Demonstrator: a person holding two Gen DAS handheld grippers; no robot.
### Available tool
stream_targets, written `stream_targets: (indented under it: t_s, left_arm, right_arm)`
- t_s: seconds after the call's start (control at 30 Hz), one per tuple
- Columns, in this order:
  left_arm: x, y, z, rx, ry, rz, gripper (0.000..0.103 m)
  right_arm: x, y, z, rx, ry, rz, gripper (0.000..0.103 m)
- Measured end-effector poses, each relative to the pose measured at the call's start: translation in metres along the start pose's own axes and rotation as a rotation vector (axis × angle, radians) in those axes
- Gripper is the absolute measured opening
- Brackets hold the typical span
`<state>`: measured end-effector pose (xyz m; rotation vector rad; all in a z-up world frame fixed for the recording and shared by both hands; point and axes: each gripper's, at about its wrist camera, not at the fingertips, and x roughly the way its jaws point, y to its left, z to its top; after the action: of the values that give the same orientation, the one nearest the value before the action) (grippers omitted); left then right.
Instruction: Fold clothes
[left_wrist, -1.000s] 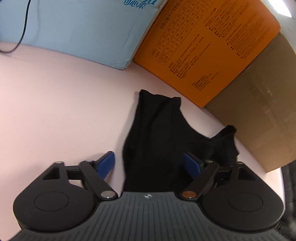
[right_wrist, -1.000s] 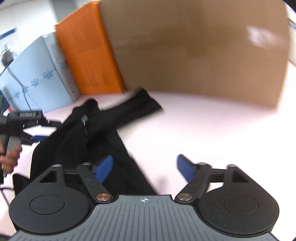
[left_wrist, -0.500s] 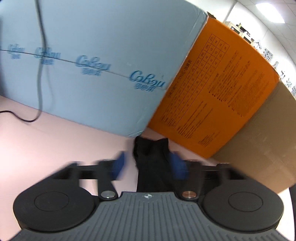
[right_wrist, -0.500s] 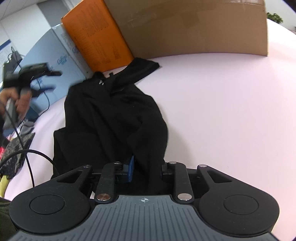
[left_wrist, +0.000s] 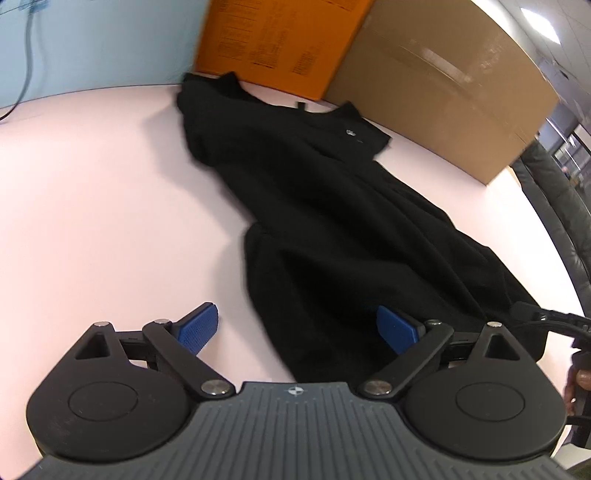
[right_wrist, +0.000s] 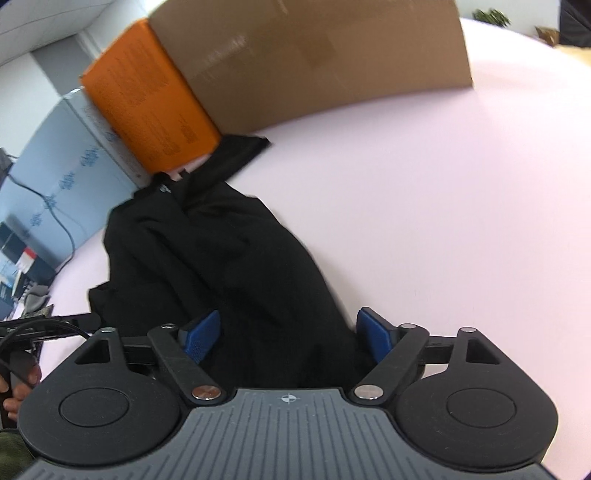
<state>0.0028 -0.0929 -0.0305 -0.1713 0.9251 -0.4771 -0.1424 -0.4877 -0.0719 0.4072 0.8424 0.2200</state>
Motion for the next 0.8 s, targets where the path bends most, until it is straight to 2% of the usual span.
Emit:
stream_targets:
  t_s: [0.03, 0.07, 0.1, 0.13, 0.23, 0.33, 0.4, 0.47, 0.53, 0.67, 0.73, 0.8]
  left_arm:
    - [0.003, -0.005, -0.001, 0.022, -0.019, -0.016, 0.043]
    - [0.002, -0.008, 0.000, 0.039, -0.035, -0.015, 0.009]
    - [0.001, -0.010, 0.000, 0.055, -0.051, -0.009, 0.004]
    - [-0.005, -0.011, 0.001, 0.054, -0.090, -0.020, 0.004]
    - [-0.044, -0.011, 0.013, 0.079, -0.262, -0.033, 0.004]
    - [-0.089, -0.011, 0.026, 0.114, -0.407, -0.017, 0.004]
    - [-0.118, -0.007, 0.033, 0.124, -0.481, -0.018, 0.004]
    - [-0.137, -0.004, 0.037, 0.139, -0.521, -0.020, 0.004]
    - [-0.149, -0.003, 0.041, 0.155, -0.528, -0.023, 0.005]
    - [-0.151, -0.004, 0.052, 0.176, -0.493, -0.021, 0.007]
    - [-0.154, -0.003, 0.058, 0.170, -0.468, -0.005, 0.009]
    - [-0.156, -0.002, 0.064, 0.160, -0.446, 0.047, 0.021]
  right_arm:
    - [0.000, 0.001, -0.002, -0.008, -0.007, 0.020, 0.069]
    - [0.001, 0.002, -0.003, -0.010, -0.003, 0.042, 0.050]
    - [0.003, 0.005, -0.002, 0.006, 0.020, 0.073, 0.003]
    - [0.003, 0.009, 0.000, 0.025, 0.025, 0.106, 0.005]
    - [-0.015, 0.028, 0.002, 0.009, -0.037, 0.212, 0.005]
    - [-0.040, 0.045, 0.011, 0.017, -0.117, 0.386, 0.005]
    - [-0.056, 0.057, 0.018, -0.001, -0.159, 0.467, 0.005]
    - [-0.068, 0.063, 0.023, 0.013, -0.197, 0.510, 0.005]
    - [-0.070, 0.062, 0.030, 0.069, -0.209, 0.522, 0.005]
    - [-0.074, 0.058, 0.054, 0.123, -0.251, 0.517, 0.005]
    - [-0.079, 0.060, 0.066, 0.125, -0.282, 0.429, 0.007]
    - [-0.083, 0.058, 0.079, 0.107, -0.285, 0.322, 0.013]
